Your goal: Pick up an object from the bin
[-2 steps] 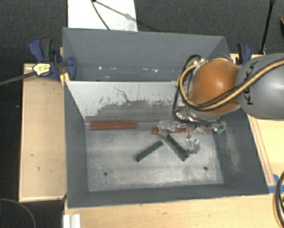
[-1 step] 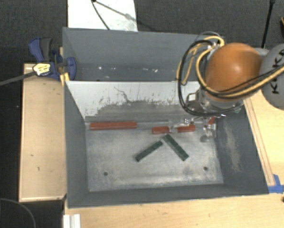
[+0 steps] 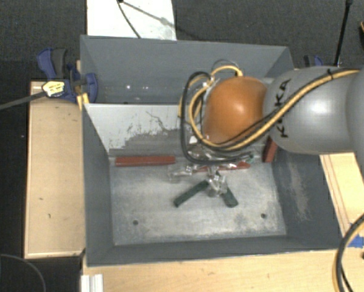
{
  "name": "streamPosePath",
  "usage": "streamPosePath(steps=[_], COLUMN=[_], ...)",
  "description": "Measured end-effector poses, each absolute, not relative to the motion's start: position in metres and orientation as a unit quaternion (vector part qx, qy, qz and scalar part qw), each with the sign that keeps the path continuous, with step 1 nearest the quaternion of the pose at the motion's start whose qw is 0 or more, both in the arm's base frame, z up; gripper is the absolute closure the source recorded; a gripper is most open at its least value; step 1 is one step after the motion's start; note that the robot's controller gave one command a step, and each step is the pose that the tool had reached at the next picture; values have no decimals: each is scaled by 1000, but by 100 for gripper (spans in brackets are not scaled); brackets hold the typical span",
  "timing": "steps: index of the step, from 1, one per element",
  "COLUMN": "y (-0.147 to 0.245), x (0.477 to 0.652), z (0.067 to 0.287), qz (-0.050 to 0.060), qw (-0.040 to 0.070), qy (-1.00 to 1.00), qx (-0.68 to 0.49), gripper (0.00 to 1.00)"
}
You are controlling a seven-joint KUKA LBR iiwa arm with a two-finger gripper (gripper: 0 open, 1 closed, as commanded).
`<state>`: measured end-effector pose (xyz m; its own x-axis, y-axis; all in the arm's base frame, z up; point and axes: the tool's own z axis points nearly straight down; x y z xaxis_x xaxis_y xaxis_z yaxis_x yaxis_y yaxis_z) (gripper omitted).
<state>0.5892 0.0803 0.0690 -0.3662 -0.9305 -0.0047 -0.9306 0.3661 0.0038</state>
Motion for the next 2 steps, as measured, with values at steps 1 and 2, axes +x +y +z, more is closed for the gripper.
streamPosePath(steps=[1,2], y=[75,61], x=[591,586], z=[71,215], qz=[1,-2], qw=[1,5], qy=[830,813], qx=[-558,-582], gripper=[100,100])
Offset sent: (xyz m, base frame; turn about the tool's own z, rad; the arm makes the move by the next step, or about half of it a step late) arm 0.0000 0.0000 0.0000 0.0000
